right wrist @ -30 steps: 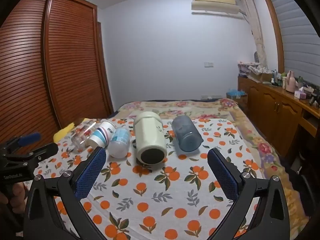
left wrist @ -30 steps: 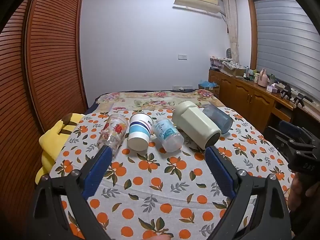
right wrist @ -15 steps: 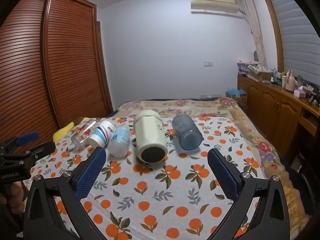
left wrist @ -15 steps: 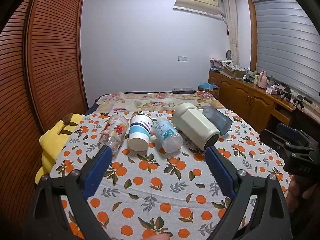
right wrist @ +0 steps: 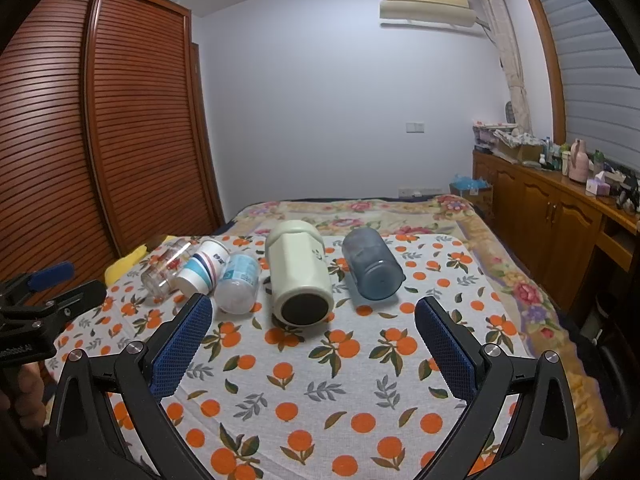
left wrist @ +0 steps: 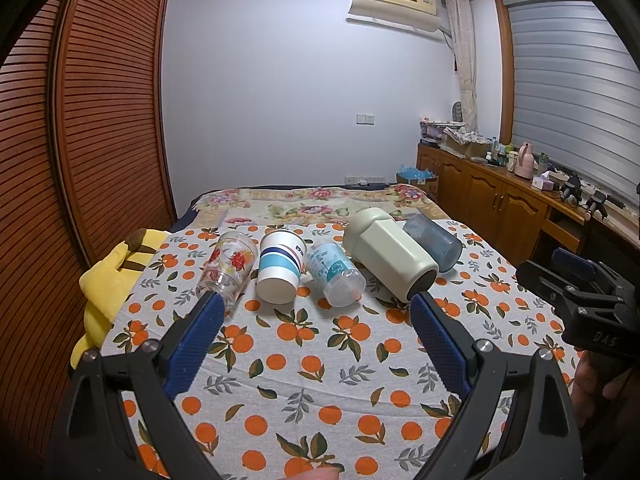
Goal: Flip cup upright
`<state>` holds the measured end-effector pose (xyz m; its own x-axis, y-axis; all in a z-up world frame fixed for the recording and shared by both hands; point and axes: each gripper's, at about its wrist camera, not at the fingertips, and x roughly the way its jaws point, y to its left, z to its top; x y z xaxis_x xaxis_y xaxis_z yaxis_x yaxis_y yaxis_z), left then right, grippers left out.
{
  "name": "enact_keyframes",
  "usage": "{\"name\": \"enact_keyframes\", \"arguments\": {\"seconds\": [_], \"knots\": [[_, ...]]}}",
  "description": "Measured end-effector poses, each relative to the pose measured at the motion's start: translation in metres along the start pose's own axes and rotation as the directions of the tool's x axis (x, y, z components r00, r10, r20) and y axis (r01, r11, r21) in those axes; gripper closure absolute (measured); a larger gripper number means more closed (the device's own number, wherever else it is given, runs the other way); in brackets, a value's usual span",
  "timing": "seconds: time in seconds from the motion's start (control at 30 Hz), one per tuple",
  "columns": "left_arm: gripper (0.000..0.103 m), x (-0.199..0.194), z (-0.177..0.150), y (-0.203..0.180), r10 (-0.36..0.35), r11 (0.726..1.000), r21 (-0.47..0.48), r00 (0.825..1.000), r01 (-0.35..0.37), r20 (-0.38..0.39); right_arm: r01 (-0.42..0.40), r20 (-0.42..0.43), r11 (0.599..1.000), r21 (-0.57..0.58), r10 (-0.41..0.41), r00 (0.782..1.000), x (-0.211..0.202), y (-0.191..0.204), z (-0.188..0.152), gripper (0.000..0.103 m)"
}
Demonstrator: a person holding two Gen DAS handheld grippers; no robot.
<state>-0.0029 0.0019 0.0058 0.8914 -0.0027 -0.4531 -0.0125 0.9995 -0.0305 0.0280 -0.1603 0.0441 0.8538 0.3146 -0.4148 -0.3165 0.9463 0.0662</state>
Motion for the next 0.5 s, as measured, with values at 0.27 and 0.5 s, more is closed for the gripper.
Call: {"name": "enact_keyframes", "arguments": {"seconds": [0.27,0.5], "knots": [[0.008,-0.0005,-0.0005,0.0003,0.0,1.0,-0.001,1.0,0.0,0.003,0.005,-0.004,1.0,0.003,-0.005,1.0,0.0005,0.0002,-0.0012,0.0],[0.008,-0.0059,0.0028,0.0002,0.006,1.0,0.002,1.0,-0.006,0.004,0.011,-0.007,1.0,0.006,-0.011,1.0,-0.0019,0.0008,-0.0026,0.0]]}}
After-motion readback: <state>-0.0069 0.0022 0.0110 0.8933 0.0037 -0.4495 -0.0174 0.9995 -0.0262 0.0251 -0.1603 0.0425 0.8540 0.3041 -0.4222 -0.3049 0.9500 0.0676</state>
